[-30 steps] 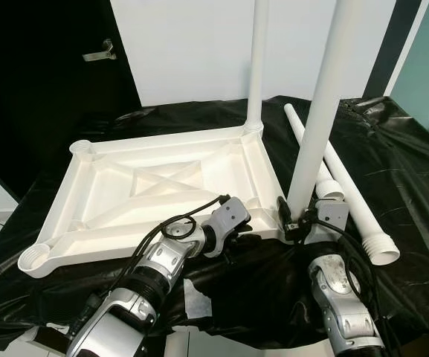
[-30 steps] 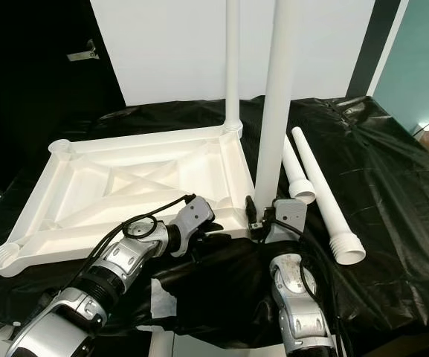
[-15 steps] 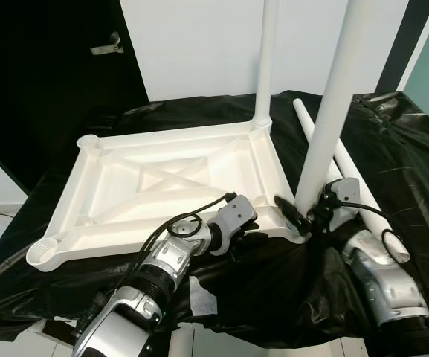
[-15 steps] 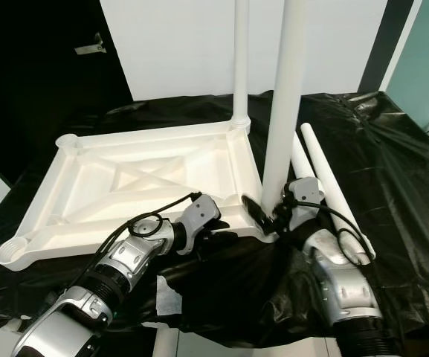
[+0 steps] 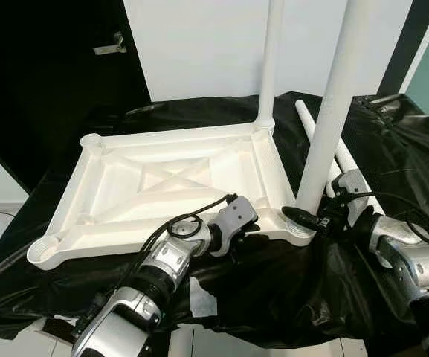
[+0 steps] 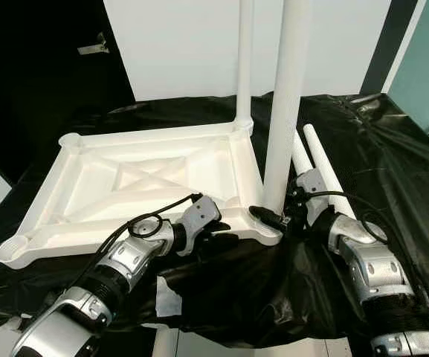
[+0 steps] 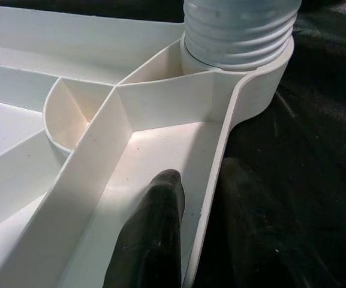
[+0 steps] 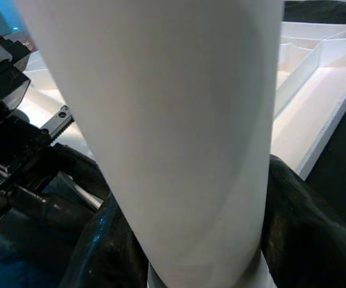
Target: Building children table
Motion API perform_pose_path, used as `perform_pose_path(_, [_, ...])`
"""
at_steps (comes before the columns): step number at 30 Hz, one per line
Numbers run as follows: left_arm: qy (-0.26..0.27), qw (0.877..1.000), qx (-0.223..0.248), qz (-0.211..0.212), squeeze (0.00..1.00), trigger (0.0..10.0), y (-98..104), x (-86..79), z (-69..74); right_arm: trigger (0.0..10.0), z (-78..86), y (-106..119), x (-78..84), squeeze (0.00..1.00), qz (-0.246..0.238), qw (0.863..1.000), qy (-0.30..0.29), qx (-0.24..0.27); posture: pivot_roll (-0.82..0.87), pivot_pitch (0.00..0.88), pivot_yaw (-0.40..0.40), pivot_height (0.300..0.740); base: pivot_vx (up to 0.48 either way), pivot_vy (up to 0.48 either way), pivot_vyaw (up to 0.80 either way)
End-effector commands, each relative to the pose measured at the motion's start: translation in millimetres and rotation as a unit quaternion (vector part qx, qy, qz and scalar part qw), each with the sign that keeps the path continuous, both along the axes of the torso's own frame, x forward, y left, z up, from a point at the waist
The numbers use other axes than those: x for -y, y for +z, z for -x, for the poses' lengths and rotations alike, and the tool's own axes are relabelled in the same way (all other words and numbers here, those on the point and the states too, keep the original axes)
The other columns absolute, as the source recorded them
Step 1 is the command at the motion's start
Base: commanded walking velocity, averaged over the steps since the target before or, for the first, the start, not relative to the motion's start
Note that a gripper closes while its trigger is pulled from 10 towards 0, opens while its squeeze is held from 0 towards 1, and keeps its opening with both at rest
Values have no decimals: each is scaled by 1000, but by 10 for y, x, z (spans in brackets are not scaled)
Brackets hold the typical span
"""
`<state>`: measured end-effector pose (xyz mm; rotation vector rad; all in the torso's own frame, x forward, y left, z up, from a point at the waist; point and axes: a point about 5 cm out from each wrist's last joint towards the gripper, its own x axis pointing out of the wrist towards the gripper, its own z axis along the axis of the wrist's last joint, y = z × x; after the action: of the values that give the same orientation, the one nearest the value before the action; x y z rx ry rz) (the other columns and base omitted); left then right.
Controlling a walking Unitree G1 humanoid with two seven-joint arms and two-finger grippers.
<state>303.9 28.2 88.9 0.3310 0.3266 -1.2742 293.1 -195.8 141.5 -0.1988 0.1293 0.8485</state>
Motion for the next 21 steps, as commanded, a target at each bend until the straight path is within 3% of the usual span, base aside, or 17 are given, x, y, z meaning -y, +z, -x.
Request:
perform_pose_path(1, [-11,995,-84,-51,0,10000,-385,-128,193,0,12,-117,-59,0,-6,999,25,-31,-89,1,49,740,0,0,0])
perform_pose_path(5, [-12,995,-84,-53,0,10000,-390,-127,196,0,-35,-89,-64,0,-22,1000,3,-18,-91,0,49,740,0,0,0])
perform_pose_path(13, [-15,995,-83,-52,0,10000,-384,-109,200,0,46,-158,-229,0,-57,998,-4,-26,-87,0,44,740,0,0,0])
perform_pose_path(14, [-14,995,-83,-52,0,10000,-382,-109,198,0,61,-191,-342,0,-71,997,-37,-18,-87,0,44,740,0,0,0])
perform_pose_path(15, [-14,995,-83,-52,0,10000,-382,-109,200,0,64,-249,-462,0,-82,989,-123,-2,-82,0,38,740,0,0,0])
perform_pose_path(16, [-14,995,-83,-52,0,10000,-382,-109,200,0,64,-249,-462,0,-82,989,-123,-2,-82,0,38,740,0,0,0])
perform_pose_path(17, [-14,995,-83,-51,0,10000,-383,-109,205,0,97,-311,-577,0,-97,966,-239,12,-80,0,41,740,0,0,0])
perform_pose_path(18, [-14,995,-83,-51,0,10000,-383,-109,205,0,97,-311,-577,0,-97,966,-239,12,-80,0,41,740,0,0,0])
perform_pose_path(20, [-14,995,-85,-51,0,10000,-387,-109,211,0,160,-364,-633,0,-104,941,-321,27,-83,0,45,740,0,0,0])
perform_pose_path(21, [-14,995,-85,-51,0,10000,-387,-109,211,0,160,-364,-633,0,-104,941,-321,27,-83,0,45,740,0,0,0])
